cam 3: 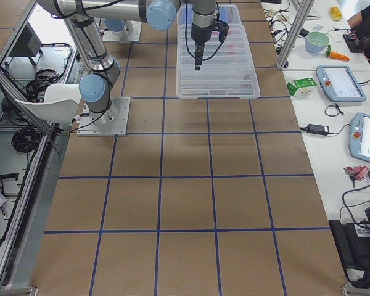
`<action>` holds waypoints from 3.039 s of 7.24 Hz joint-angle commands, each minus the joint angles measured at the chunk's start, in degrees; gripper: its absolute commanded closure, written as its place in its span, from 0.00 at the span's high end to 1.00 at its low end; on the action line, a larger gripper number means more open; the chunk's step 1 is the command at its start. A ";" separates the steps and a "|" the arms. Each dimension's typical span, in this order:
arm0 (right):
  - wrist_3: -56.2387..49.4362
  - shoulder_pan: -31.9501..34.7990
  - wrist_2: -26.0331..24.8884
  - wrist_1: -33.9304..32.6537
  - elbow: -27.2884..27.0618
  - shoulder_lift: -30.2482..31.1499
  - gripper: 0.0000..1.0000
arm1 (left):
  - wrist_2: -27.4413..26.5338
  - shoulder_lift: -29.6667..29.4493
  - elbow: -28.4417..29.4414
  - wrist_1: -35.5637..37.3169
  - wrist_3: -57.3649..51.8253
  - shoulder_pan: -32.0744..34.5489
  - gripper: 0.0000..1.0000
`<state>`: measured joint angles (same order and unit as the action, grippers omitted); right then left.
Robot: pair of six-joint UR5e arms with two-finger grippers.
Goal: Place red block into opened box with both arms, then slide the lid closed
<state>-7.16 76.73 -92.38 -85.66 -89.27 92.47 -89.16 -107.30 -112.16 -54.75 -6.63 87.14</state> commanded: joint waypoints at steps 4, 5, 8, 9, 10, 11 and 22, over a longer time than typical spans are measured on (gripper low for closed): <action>-0.48 0.00 -0.78 -0.03 -0.02 -0.09 1.00 | -0.40 6.74 11.59 -18.50 0.04 0.58 1.00; -0.66 -0.09 -1.05 0.32 -0.20 -0.53 1.00 | -1.10 9.11 14.23 -22.99 0.04 0.58 1.00; -1.10 -4.37 -2.80 -0.56 -0.37 -6.31 1.00 | -1.63 14.65 20.21 -31.09 0.12 2.24 1.00; -2.84 -6.57 -2.98 -4.56 -0.46 -8.51 1.00 | -2.24 15.45 22.32 -32.51 0.47 2.42 1.00; -7.30 -7.55 -3.94 -8.61 -0.46 -10.27 1.00 | -2.25 16.42 22.51 -32.96 0.56 2.42 1.00; -7.95 -7.65 -5.34 -9.25 -0.46 -11.86 1.00 | -2.33 16.86 22.69 -32.88 0.56 2.08 1.00; -8.22 -7.56 -5.09 -12.43 -2.57 -17.67 1.00 | -2.25 16.78 21.99 -32.88 0.65 1.81 1.00</action>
<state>-15.35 69.08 -97.62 -98.13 -91.69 74.71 -91.41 -90.49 -90.20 -87.57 -5.98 88.95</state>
